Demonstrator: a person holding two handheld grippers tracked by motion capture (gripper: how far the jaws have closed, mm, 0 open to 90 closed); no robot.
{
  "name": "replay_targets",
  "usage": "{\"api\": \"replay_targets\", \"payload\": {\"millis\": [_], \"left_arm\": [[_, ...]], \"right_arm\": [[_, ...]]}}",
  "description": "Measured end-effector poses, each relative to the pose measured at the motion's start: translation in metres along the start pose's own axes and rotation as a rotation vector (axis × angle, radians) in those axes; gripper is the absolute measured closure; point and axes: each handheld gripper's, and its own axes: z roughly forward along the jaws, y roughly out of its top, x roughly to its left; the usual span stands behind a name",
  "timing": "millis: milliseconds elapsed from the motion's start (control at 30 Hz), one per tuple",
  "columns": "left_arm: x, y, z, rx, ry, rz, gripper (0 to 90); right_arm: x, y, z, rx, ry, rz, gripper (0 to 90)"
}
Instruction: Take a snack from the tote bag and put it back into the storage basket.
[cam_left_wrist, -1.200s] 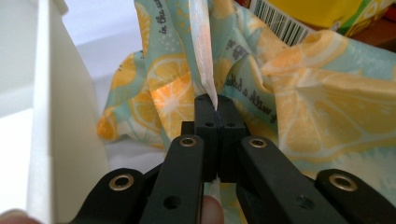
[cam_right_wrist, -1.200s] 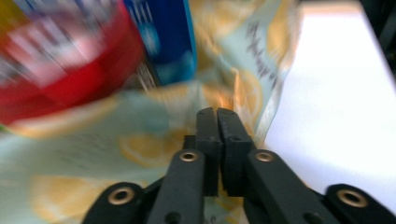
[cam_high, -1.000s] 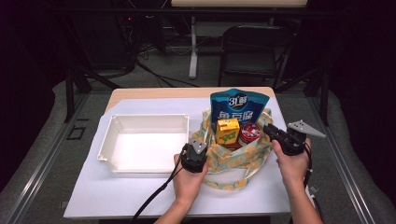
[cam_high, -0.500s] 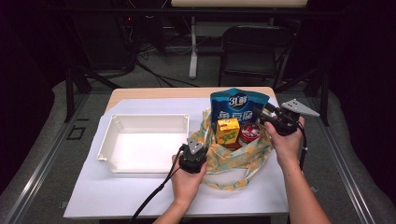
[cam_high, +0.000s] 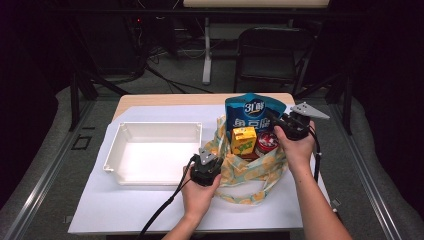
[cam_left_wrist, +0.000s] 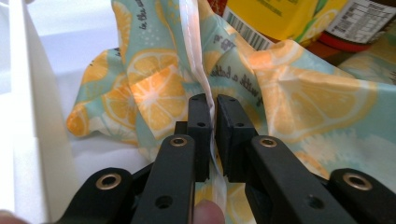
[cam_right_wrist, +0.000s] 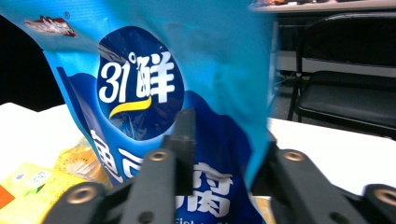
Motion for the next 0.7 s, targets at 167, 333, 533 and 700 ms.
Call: {"api": "replay_targets", "payload": {"millis": [167,333,533,700], "left_arm": [[0.001,0.001,-0.002,-0.003,0.001,0.010,83.2],[0.001,-0.001,-0.001,0.006,0.002,0.016,84.7],[0.001,-0.001,0.000,0.009,0.004,0.013,85.7],[0.001,0.000,-0.004,0.003,-0.009,0.012,83.8]], "right_arm": [[0.005,-0.001,-0.002,0.013,-0.016,-0.047,88.2],[0.010,0.002,-0.006,0.003,0.004,-0.058,90.0],[0.016,0.016,-0.015,-0.041,0.041,-0.048,90.0],[0.020,0.032,-0.022,-0.071,0.060,-0.055,90.0]]}}
